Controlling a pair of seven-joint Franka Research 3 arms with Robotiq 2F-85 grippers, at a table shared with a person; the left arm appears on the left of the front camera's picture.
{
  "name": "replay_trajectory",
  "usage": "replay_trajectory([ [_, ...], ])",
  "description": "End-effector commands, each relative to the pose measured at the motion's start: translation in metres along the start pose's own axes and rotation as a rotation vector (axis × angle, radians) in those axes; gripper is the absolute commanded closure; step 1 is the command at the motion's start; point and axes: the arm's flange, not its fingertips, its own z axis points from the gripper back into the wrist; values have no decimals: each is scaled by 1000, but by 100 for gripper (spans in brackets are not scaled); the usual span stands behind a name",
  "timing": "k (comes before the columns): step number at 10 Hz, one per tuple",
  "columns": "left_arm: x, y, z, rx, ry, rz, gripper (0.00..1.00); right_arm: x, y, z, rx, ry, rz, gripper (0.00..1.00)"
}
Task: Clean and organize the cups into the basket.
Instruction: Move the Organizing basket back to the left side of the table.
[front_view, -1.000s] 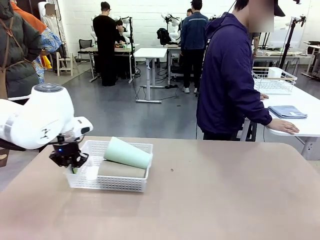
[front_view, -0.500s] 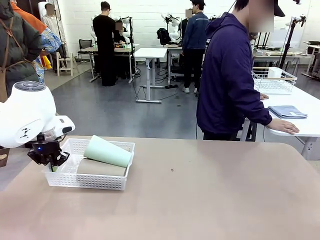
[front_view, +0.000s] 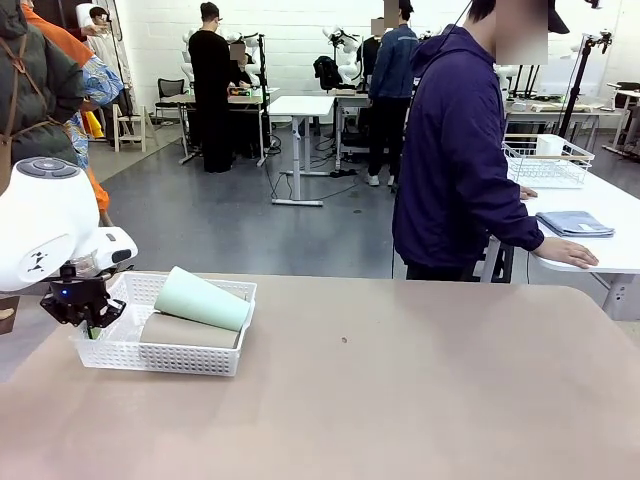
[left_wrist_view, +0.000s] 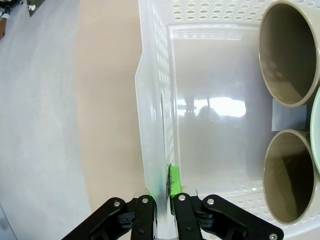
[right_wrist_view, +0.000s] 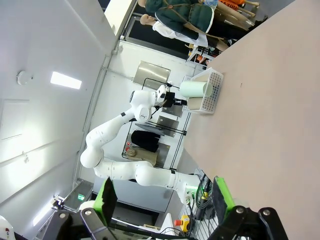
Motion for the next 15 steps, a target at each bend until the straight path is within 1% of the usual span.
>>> replay_trajectory([
  [1,5,5,-5,65,-33,-1,59,-1,-3,-2,13,-12,14,0],
  [2,5,5,-6,60,-44,-5,35,-1,-3,-2,13,-12,14,0],
  [3,5,5,-5,65,-49,-10,0,-1,-3,-2,13,-12,14,0],
  [5,3,4,-3,69,-61,-9,0,-1,-3,-2,13,-12,14,0],
  [6,2,3,-2,72,-64,-4,13,-1,-3,-2,13,-12,14,0],
  [7,1,2,0,71,-69,0,4,-1,-3,-2,13,-12,14,0],
  [8,1,2,2,71,-71,2,0,-1,-3,-2,13,-12,14,0],
  [11,0,0,5,68,-66,13,0,-1,-3,-2,13,-12,14,0],
  [12,-4,-3,9,57,-47,41,0,-1,-3,-2,13,-12,14,0],
  [13,-14,-5,22,80,-20,97,0,-1,-3,-2,13,-12,14,0],
  [14,-36,2,45,38,-43,145,0,-1,-3,-2,13,-12,14,0],
  [15,-66,8,73,-21,-53,190,0,-1,-3,-2,13,-12,14,0],
])
